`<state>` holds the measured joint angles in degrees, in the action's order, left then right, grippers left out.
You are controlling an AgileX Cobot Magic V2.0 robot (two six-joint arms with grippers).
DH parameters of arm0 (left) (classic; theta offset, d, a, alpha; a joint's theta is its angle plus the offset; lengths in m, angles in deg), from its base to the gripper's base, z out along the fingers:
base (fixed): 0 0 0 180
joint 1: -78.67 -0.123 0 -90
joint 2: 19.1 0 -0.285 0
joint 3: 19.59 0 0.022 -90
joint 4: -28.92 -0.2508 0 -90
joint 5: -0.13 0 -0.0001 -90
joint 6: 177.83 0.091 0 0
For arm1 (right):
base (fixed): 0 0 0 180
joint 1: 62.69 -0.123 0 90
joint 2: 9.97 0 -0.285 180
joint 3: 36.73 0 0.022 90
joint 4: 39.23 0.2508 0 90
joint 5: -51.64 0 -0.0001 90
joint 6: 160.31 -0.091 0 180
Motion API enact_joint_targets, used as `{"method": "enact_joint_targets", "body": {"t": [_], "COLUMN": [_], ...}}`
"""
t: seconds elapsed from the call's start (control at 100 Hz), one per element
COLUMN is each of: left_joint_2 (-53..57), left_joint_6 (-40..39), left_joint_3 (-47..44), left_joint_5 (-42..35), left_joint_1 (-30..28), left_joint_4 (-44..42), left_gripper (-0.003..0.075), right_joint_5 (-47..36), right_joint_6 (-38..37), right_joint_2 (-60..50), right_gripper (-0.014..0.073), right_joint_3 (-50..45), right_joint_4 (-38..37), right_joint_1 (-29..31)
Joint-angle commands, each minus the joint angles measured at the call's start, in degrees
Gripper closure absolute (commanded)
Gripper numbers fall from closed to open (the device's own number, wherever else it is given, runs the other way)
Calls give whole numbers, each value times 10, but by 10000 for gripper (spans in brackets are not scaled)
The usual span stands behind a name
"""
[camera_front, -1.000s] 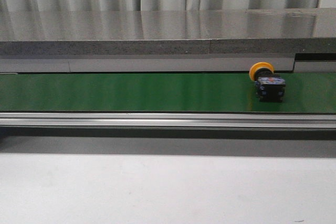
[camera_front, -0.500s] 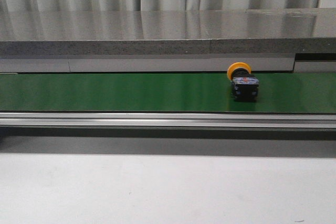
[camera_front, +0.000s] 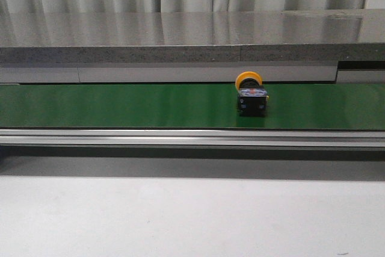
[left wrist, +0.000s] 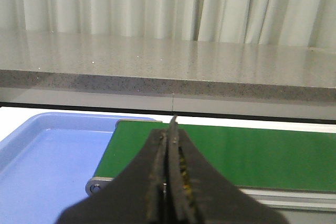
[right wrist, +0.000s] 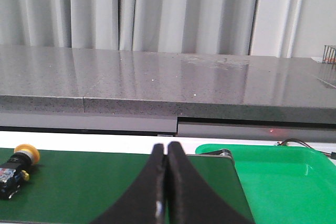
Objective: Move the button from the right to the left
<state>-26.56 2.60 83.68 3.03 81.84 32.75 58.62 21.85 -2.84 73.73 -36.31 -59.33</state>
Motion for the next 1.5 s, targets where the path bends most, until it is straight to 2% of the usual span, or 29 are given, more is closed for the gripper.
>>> {"method": "enact_joint_targets", "body": {"t": [0.0, 0.2, 0.54, 0.59, 0.66, 0.78, 0.83, 0.88, 0.97, 1.23, 1.49], "left_joint_2": [-16, -124, -379, -412, -455, -515, -539, -564, -616, -760, -883], "left_joint_6": [-4, -4, -4, -4, 0, 0, 0, 0, 0, -4, -33], "left_joint_3": [40, 158, 380, 405, 435, 474, 486, 499, 530, 640, 749], "left_joint_5": [-12, 67, 222, 232, 236, 236, 236, 235, 247, 312, 402], "left_joint_1": [0, 1, 2, 2, 2, 2, -11, -11, 4, 114, 187], "left_joint_4": [-1, 3, 4, 4, 4, 7, 10, 16, 17, 17, 24], "left_gripper": [741, 741, 720, 669, 547, 226, 129, 78, 73, 83, 83], "right_joint_5": [-51, -51, -50, -50, -50, -50, -50, -50, -50, -50, -50], "right_joint_6": [1, 1, 1, 1, 1, 1, 1, 1, 1, 1, 1], "right_joint_2": [-3, -3, -3, -3, -3, -3, -3, -3, -3, -3, -3], "right_gripper": [661, 661, 661, 661, 661, 661, 661, 661, 661, 661, 661], "right_joint_3": [15, 15, 15, 15, 15, 15, 15, 15, 15, 15, 15], "right_joint_4": [-3, -3, -3, -3, -3, -3, -3, -3, -3, -3, -3], "right_joint_1": [0, 0, 0, 0, 0, 0, 0, 0, 0, 0, 0]}}
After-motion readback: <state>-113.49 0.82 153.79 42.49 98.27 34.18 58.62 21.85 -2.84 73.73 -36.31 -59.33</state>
